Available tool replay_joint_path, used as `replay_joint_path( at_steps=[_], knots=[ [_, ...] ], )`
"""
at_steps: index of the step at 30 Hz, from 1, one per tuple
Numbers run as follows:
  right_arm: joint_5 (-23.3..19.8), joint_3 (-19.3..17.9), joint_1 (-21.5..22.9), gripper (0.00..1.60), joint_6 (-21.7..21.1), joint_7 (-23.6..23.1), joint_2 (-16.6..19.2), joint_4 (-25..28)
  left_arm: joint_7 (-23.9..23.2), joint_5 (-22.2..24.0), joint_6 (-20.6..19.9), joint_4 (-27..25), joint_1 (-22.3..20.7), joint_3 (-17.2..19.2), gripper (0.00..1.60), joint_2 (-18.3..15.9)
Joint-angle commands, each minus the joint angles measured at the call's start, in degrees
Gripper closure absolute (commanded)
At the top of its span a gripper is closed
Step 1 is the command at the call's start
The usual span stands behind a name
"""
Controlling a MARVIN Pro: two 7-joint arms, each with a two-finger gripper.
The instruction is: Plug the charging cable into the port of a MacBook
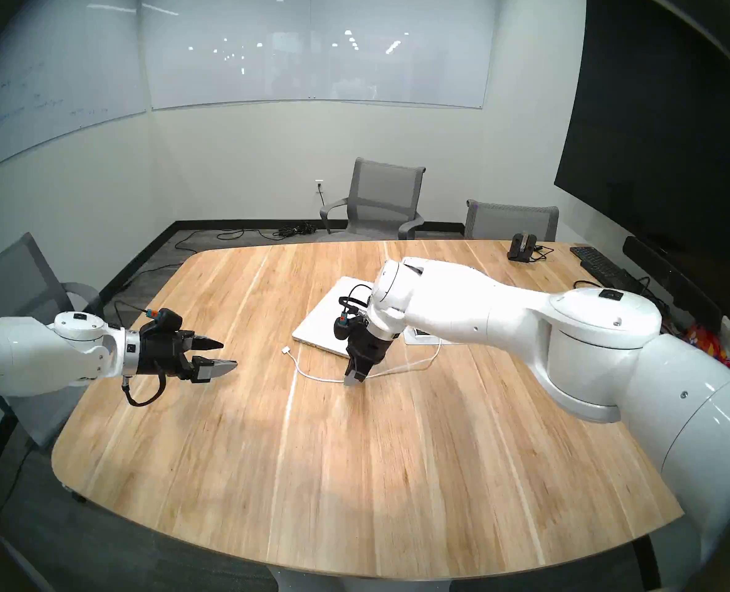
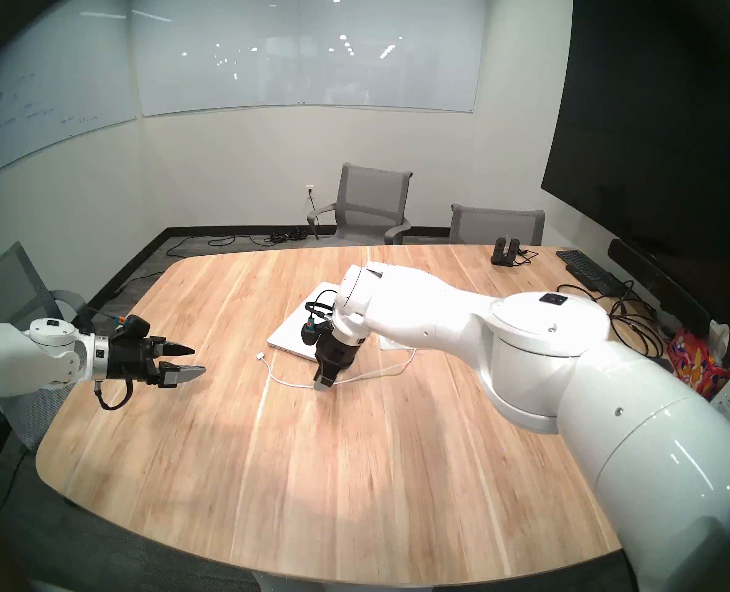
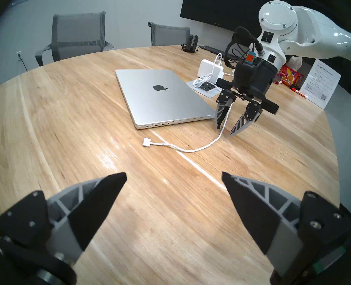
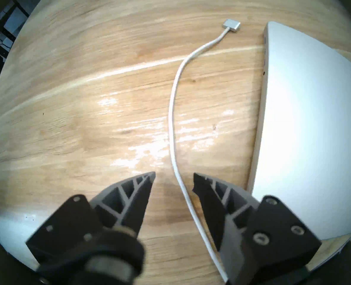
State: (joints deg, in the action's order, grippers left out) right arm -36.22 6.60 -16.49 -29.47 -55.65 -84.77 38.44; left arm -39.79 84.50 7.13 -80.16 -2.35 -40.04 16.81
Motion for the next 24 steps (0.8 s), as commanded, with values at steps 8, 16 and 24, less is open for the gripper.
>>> replay_joint_path(
  at_steps=[8, 16, 24],
  knots=[
    [1.0, 0.5, 0.2, 0.40, 1.9, -2.7, -3.8, -4.8, 0.0, 0.1, 0.1, 0.0, -0.7, 0.7, 0.00, 0.1],
    [2.4, 1.5, -0.3, 0.45, 1.8, -2.9, -5.0, -6.1, 0.0, 0.1, 0.1, 0.0, -0.7, 0.7, 0.00, 0.1],
    [3.2, 1.9, -0.8, 0.58, 1.6, -2.8, -5.5, -6.5, 0.0, 0.1, 0.1, 0.0, -0.7, 0.7, 0.00, 0.1]
  ],
)
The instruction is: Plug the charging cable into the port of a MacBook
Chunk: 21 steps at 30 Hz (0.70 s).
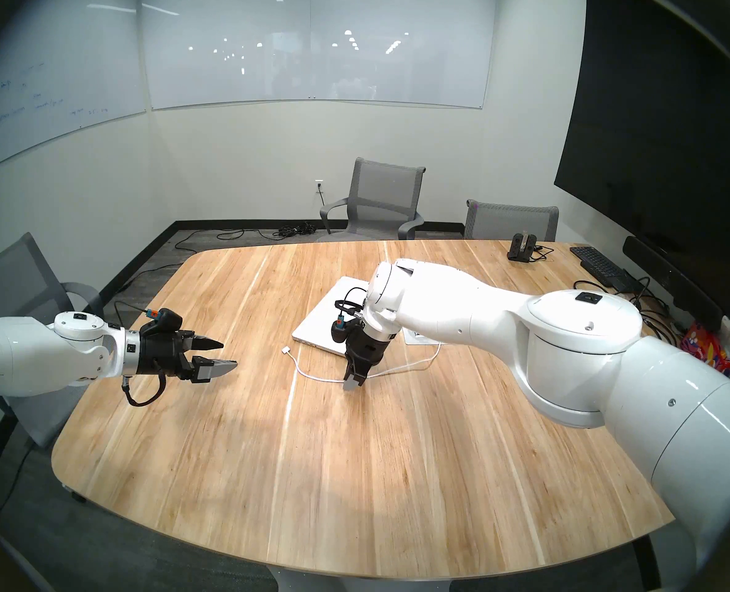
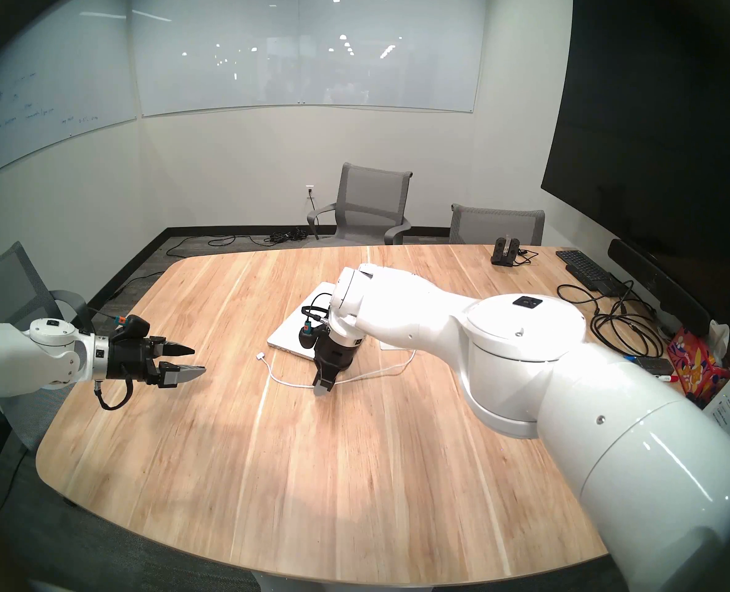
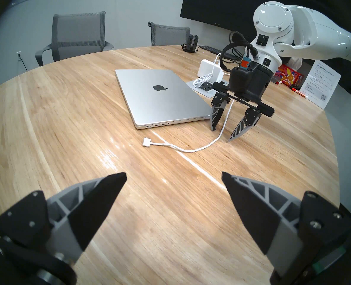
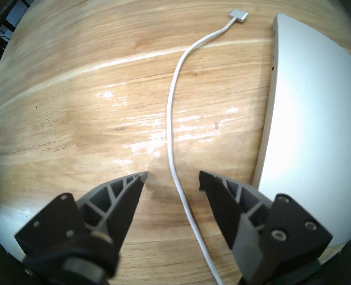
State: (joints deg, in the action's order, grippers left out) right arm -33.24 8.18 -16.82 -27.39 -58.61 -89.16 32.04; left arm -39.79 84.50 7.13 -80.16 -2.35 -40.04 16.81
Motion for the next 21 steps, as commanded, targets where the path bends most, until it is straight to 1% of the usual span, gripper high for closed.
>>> replay_joint_path(
  at_steps=[1, 2, 3, 4, 7, 9, 16, 21],
  knots=[
    [0.2, 0.3, -0.5, 0.63, -0.4, 0.1, -1.1, -0.1, 0.0, 0.1, 0.1, 0.0, -0.7, 0.7, 0.00, 0.1],
    [0.3, 0.3, -0.5, 0.70, -0.5, 0.1, -1.1, -0.1, 0.0, 0.1, 0.1, 0.0, -0.7, 0.7, 0.00, 0.1],
    [0.3, 0.3, -0.5, 0.70, -0.5, 0.1, -1.1, -0.1, 0.0, 0.1, 0.1, 0.0, -0.7, 0.7, 0.00, 0.1],
    [0.4, 0.2, -0.5, 0.80, -0.5, 0.1, -1.1, -0.1, 0.0, 0.1, 0.1, 0.0, -0.7, 0.7, 0.00, 0.1],
    [0.5, 0.1, -0.6, 1.00, -0.5, 0.2, -1.0, 0.0, 0.0, 0.1, 0.1, 0.0, -0.7, 0.7, 0.00, 0.1],
    [0.5, 0.0, -0.7, 1.04, -0.5, 0.3, -0.9, 0.2, 0.0, 0.1, 0.1, 0.0, -0.7, 0.7, 0.00, 0.1],
    [0.2, -0.8, -0.9, 1.05, -0.1, 0.4, 0.3, 1.3, 0.0, 0.1, 0.1, 0.0, -0.7, 0.7, 0.00, 0.1],
    [0.3, -1.0, -1.0, 1.10, -0.2, 0.6, 1.0, 2.4, 0.0, 0.1, 0.1, 0.0, -0.7, 0.7, 0.00, 0.1]
  ],
)
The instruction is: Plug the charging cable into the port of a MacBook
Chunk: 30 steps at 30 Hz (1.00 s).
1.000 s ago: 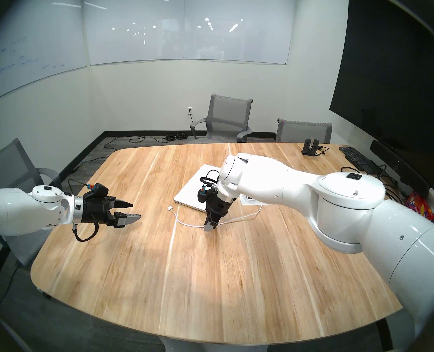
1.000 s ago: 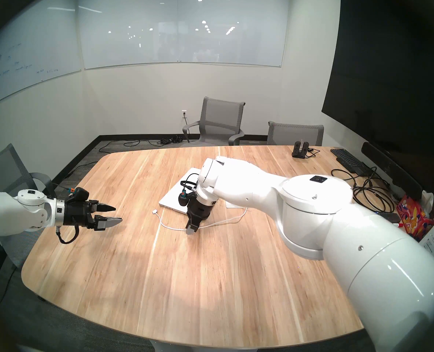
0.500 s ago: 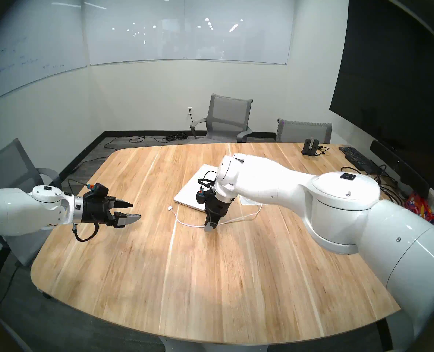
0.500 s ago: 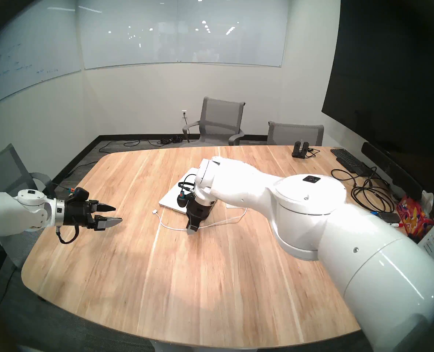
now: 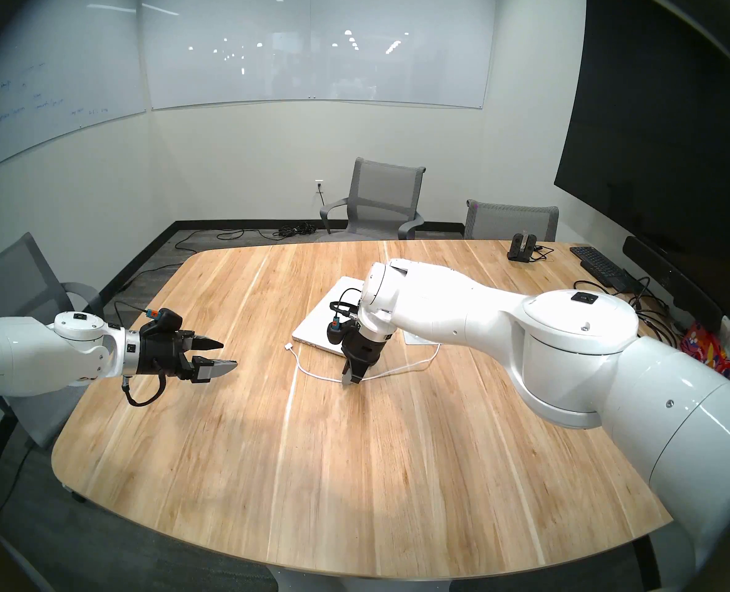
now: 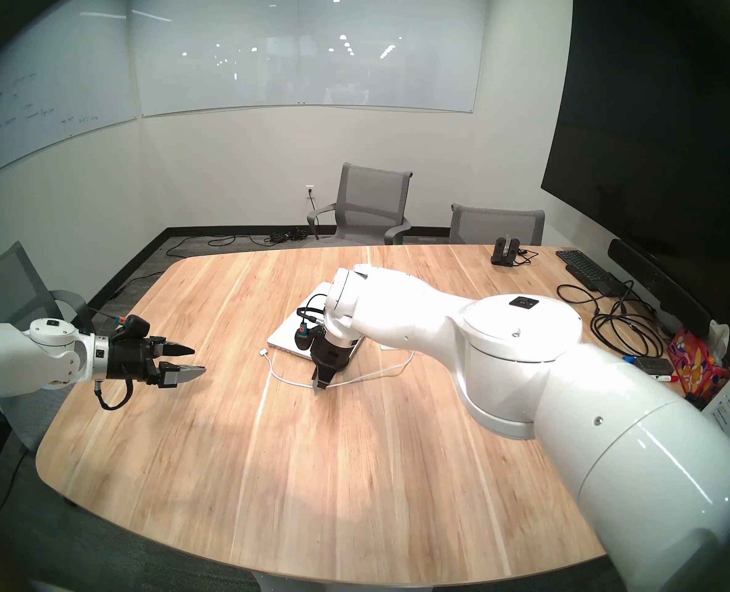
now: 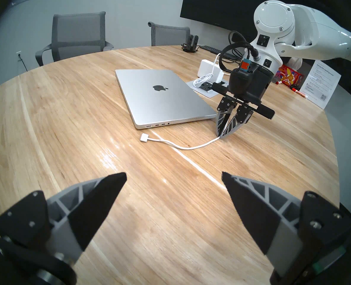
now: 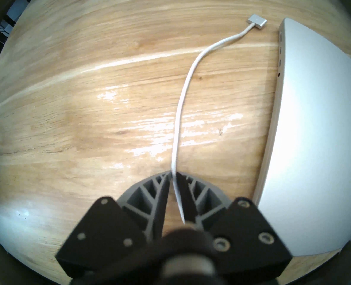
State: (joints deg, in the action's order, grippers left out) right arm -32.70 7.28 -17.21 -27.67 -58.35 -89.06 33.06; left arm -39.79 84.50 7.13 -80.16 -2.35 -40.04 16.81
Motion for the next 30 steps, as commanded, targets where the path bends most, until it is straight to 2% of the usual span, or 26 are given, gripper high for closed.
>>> replay_joint_path(
  at_steps=[1, 2, 4, 5, 7, 9, 21, 30],
  knots=[
    [-0.2, -0.2, -0.7, 1.14, 0.0, 0.4, 1.1, 1.7, 0.0, 0.1, 0.1, 0.0, -0.7, 0.7, 0.00, 0.1],
    [-0.2, -0.2, -0.6, 1.14, -0.2, 0.5, 1.5, 2.4, 0.0, 0.1, 0.1, 0.0, -0.7, 0.7, 0.00, 0.1],
    [-0.3, -0.4, -0.5, 1.32, -0.8, 0.8, 2.5, 4.4, 0.0, 0.1, 0.1, 0.0, -0.7, 0.7, 0.00, 0.1],
    [-0.3, -0.4, -0.5, 1.32, -0.8, 0.8, 2.5, 4.4, 0.0, 0.1, 0.1, 0.0, -0.7, 0.7, 0.00, 0.1],
    [-0.4, -0.6, -0.4, 1.43, -1.4, 1.1, 3.3, 5.9, 0.0, 0.1, 0.1, 0.0, -0.7, 0.7, 0.00, 0.1],
    [-0.6, -0.8, -0.3, 1.60, -2.1, 1.4, 4.2, 7.5, 0.0, 0.1, 0.1, 0.0, -0.7, 0.7, 0.00, 0.1],
    [-1.9, -1.8, -0.5, 1.60, -6.3, 3.4, 12.2, 19.4, 0.0, 0.1, 0.1, 0.0, -0.7, 0.6, 0.00, 0.1],
    [-2.9, -3.1, -1.8, 1.60, -7.6, 6.2, 16.1, 25.0, 0.0, 0.1, 0.1, 0.0, -0.7, 0.6, 0.00, 0.1]
  ],
)
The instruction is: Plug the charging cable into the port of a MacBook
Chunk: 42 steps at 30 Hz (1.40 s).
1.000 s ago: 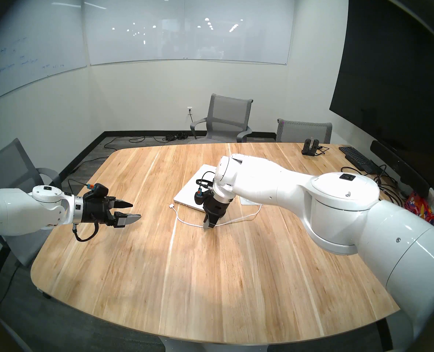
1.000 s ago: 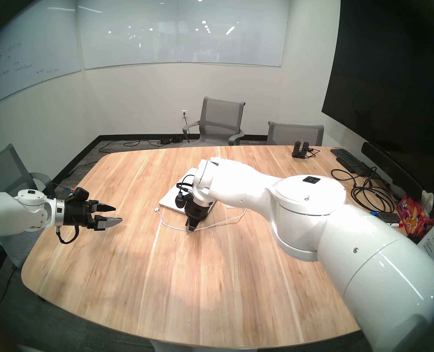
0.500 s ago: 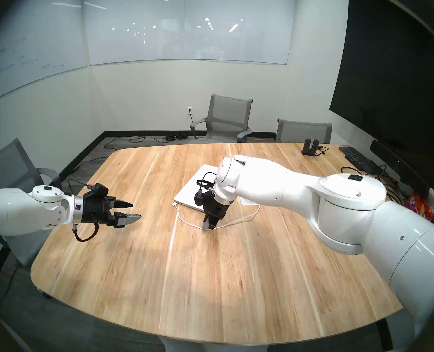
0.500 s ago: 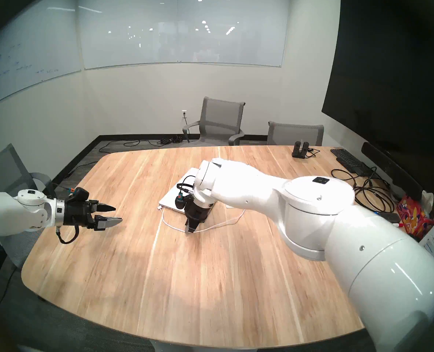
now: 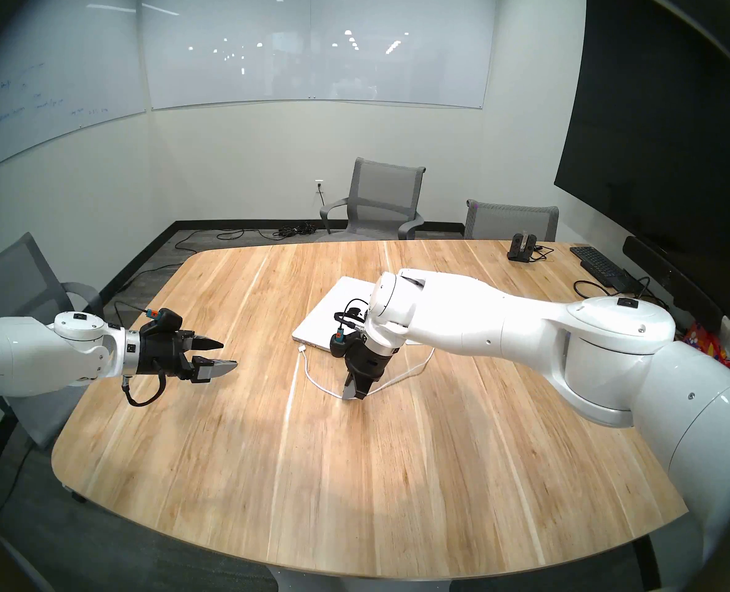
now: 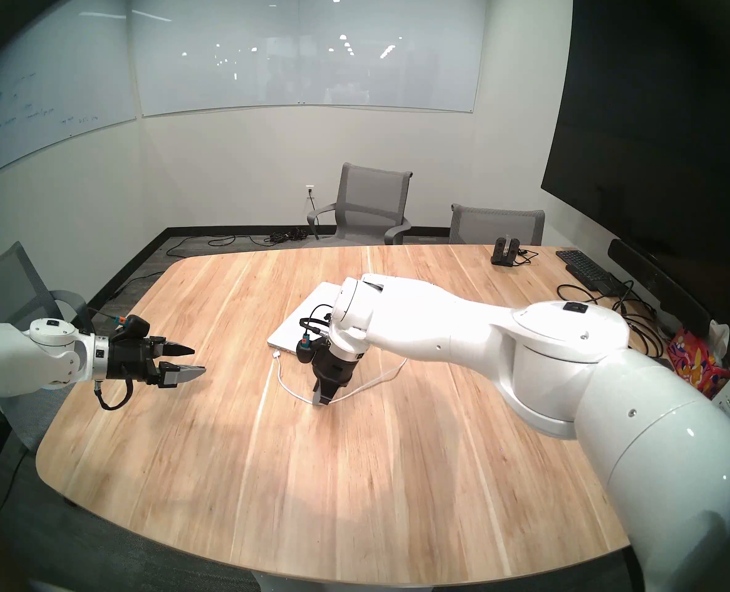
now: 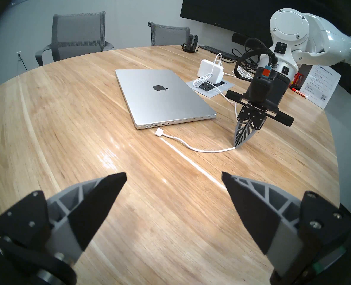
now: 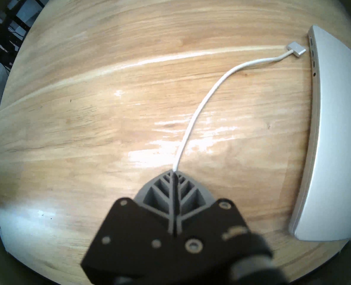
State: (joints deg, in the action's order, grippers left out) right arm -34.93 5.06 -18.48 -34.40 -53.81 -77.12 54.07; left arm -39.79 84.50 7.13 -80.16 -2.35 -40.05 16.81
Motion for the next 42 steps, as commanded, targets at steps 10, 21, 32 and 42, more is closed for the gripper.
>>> replay_joint_path(
  at_steps=[10, 21, 32, 42],
  knots=[
    [-1.3, -1.9, -1.6, 1.60, 0.9, 2.3, 5.2, 5.3, 0.0, 0.1, 0.1, 0.0, -0.7, 0.7, 0.00, 0.1],
    [-3.4, -3.5, -2.3, 1.60, 3.3, 0.0, 5.2, 5.3, 0.0, 0.1, 0.1, 0.0, -0.7, 0.7, 0.00, 0.1],
    [-6.0, -6.2, -3.6, 1.60, 2.9, 0.2, 3.8, 5.0, 0.0, 0.1, 0.1, 0.0, -0.7, 0.7, 0.00, 0.1],
    [-7.6, -7.5, -4.9, 1.60, 2.8, 0.4, -0.1, 1.2, 0.0, 0.1, 0.1, 0.0, -0.7, 0.7, 0.00, 0.1]
  ],
)
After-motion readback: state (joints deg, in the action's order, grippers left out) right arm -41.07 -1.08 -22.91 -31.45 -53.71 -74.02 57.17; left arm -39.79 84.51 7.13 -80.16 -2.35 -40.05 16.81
